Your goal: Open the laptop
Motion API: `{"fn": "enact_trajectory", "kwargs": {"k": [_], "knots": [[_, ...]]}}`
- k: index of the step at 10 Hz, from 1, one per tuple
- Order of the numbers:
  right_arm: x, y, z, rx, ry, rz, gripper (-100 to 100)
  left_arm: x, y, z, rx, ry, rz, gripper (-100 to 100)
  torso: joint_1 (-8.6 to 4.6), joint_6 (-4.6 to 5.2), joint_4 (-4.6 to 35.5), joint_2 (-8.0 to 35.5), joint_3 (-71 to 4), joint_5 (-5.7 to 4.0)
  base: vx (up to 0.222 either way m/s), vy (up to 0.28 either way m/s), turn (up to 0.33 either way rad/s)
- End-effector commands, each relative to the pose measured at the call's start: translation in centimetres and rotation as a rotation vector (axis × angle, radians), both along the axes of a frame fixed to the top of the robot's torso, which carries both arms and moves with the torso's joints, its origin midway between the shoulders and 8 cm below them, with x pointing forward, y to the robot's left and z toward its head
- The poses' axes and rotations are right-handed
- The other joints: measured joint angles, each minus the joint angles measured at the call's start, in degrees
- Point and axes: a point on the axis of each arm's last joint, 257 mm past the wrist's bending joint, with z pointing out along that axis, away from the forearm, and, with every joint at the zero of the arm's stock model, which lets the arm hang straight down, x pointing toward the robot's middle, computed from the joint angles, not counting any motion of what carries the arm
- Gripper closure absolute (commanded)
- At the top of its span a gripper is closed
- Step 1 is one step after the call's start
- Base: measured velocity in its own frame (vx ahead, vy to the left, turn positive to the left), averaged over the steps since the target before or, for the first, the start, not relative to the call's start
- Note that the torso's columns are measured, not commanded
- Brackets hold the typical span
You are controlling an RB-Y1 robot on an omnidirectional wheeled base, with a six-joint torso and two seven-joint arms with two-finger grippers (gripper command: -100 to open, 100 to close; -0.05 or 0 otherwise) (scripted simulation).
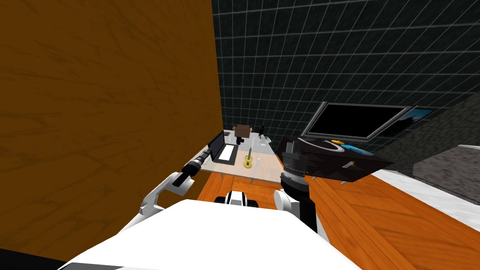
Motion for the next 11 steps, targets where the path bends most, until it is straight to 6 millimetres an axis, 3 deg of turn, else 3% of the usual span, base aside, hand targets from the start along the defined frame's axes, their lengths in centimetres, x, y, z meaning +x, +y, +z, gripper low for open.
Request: {"fn": "enact_trajectory", "kwargs": {"k": [1,2,11], "knots": [[0.0,0.0,0.0,0.000,0.000,0.000,0,0.0,0.1,-0.1,0.003,0.004,0.002,-100,-0.26,0.00,0.01,0.03,0.02,-0.08,0.003,0.014,0.005],[0.0,0.0,0.0,0.000,0.000,0.000,0,0.0,0.1,-0.1,0.003,0.003,0.002,100,-0.31,0.02,0.01,0.03,0.02,-0.10,0.001,0.006,-0.001],[0.0,0.0,0.0,0.000,0.000,0.000,0,0.0,2.0,-1.0,0.388,-0.021,-0.004,100,-0.05,0.03,-0.01,-0.04,-0.03,-0.02,-0.002,-0.095,0.008]]}}
